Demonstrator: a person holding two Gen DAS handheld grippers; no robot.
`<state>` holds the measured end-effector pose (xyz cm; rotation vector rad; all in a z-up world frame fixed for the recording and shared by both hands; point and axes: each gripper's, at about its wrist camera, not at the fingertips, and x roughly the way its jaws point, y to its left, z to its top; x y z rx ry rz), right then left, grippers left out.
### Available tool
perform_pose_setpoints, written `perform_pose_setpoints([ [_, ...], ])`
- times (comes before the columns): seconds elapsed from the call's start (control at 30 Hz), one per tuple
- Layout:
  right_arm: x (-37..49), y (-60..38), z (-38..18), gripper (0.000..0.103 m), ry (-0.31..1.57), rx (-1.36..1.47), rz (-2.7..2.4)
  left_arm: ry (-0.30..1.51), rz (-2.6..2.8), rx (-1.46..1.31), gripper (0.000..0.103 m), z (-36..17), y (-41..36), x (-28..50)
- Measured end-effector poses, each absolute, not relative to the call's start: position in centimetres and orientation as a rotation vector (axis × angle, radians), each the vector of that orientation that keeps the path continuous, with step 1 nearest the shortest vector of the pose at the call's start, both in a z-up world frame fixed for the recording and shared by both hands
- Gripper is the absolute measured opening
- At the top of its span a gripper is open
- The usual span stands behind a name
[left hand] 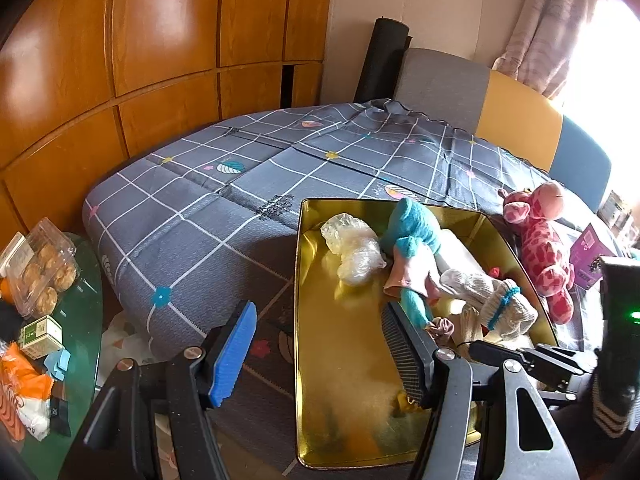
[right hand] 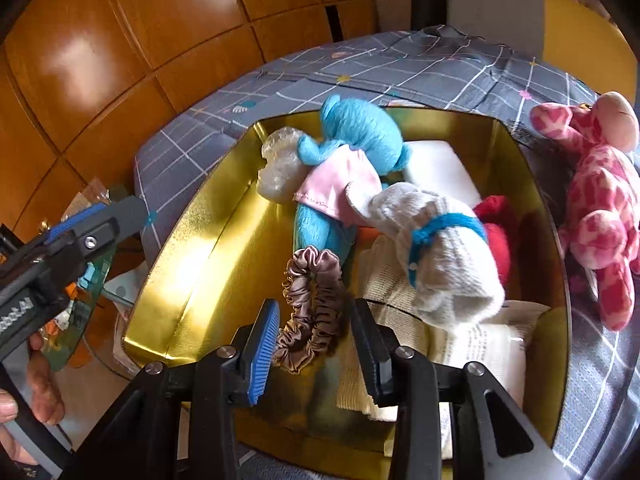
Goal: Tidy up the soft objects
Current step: 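Carry the brown scrunchie into the gold tray and open the right gripper, then move both grippers over to the Tempo tissue pack and pink towel roll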
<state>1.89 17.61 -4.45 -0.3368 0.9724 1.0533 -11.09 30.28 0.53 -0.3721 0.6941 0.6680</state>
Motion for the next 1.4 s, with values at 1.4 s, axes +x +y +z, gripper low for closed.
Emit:
perform_pose_setpoints([
  [1.4, 14.6, -22.1, 1.4, 0.039, 0.801, 0.041, 0.212, 0.71, 0.175, -0.035, 0.068, 4.6, 12.0, 0.8],
])
